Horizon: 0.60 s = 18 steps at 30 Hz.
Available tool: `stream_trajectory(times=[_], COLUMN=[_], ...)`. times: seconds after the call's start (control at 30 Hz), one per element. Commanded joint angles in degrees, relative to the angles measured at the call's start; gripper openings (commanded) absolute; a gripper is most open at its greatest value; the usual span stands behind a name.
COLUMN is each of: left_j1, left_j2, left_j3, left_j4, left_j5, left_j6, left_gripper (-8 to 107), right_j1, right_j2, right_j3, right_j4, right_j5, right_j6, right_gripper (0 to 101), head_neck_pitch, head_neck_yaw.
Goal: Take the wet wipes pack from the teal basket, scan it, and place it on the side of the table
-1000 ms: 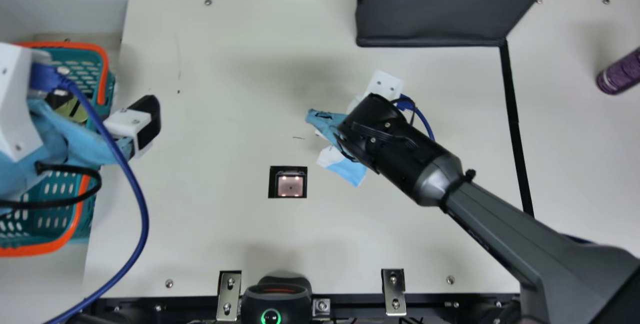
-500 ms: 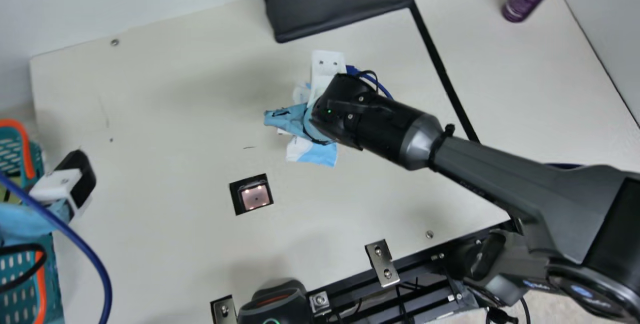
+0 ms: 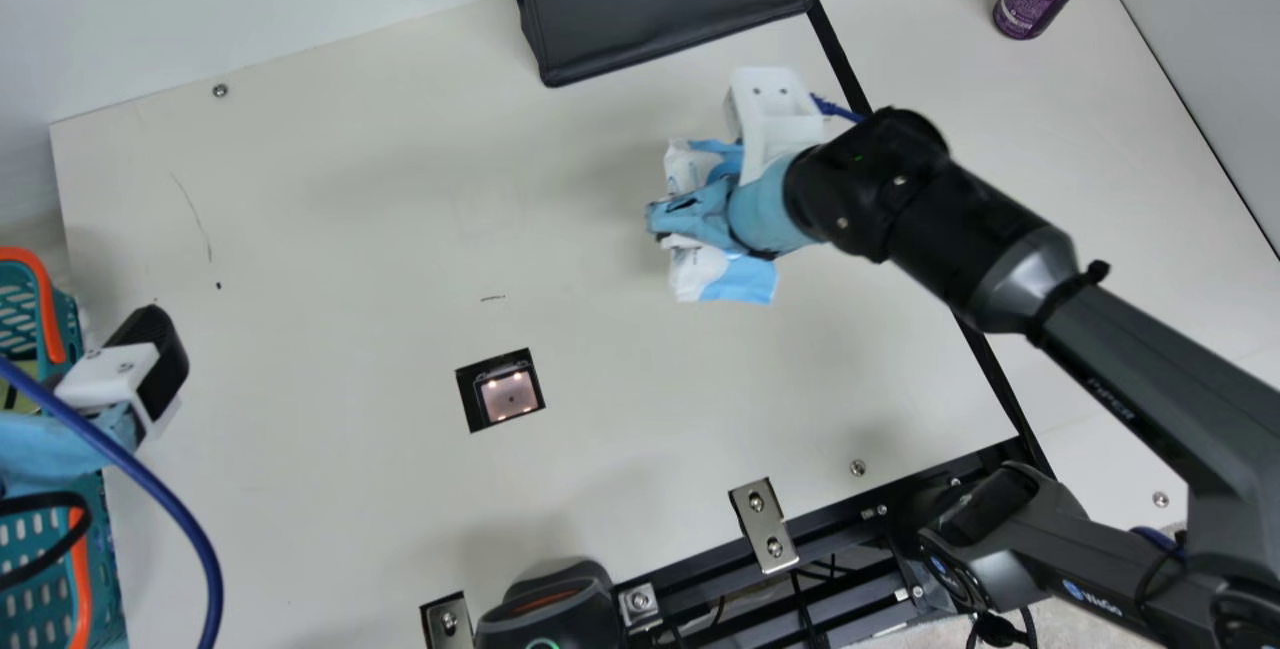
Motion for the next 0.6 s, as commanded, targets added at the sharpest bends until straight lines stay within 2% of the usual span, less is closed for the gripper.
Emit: stream_trajectory(times=[0.0, 0.3, 0.57], left_j1=[0.0, 0.0, 0.0], left_j2=[0.0, 0.0, 0.0], left_j3=[0.0, 0.0, 0.0], left_j4=[0.0, 0.0, 0.0], left_j5=[0.0, 0.0, 0.0], left_j6=[0.0, 0.0, 0.0], left_gripper=[90, 90, 90], right_j1=[-5.0, -16.1, -24.7], right_j2=[-0.2, 0.9, 4.4], right_j3=[-0.1, -2.1, -5.3], right_j4=[1.5, 5.2, 6.7], right_j5=[0.7, 3.4, 5.1], right_j6=[-9.2, -23.2, -32.2], right_gripper=[0, 0, 0], head_neck_pitch=[-1.7, -1.7, -1.7], head_neck_yaw=[-0.1, -0.1, -0.1])
